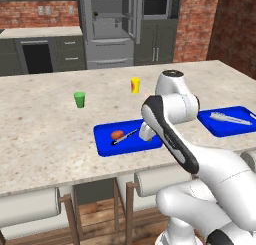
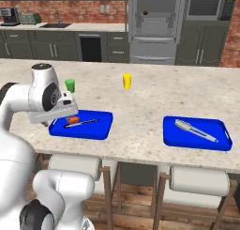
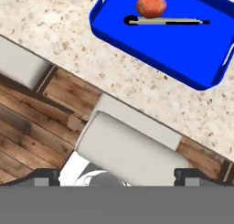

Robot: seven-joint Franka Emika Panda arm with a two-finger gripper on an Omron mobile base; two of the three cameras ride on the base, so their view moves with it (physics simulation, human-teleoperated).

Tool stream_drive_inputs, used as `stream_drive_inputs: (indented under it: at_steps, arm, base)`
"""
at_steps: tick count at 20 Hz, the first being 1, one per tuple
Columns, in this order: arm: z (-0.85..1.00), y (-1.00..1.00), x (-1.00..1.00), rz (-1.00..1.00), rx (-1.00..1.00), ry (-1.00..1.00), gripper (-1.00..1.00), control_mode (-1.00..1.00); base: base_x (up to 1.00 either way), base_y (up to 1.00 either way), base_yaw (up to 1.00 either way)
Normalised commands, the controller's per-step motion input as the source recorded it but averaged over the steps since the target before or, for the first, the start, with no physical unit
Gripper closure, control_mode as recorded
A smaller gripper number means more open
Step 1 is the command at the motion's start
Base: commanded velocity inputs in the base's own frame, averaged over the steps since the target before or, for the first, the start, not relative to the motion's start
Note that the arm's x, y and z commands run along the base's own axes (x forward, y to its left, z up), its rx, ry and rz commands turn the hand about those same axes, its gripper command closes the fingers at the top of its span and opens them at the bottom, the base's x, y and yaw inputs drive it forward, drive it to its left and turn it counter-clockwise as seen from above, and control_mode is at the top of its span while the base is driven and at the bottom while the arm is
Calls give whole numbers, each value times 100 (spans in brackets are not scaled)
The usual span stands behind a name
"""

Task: Gather the avocado and squash from the fridge and place them on a tray on the dining counter. Then gather the chicken drumsticks from the fridge and place them on the other tray.

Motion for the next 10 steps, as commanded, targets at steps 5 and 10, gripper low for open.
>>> stream_drive_inputs:
  at_steps: [5, 10]
  arm:
    - [22, -30, -93, -10, 0, -8, -100, -100]
    - [-2, -20, -89, -7, 0, -12, -100, -100]
  base:
    - [0, 0, 0]
    - [0, 0, 0]
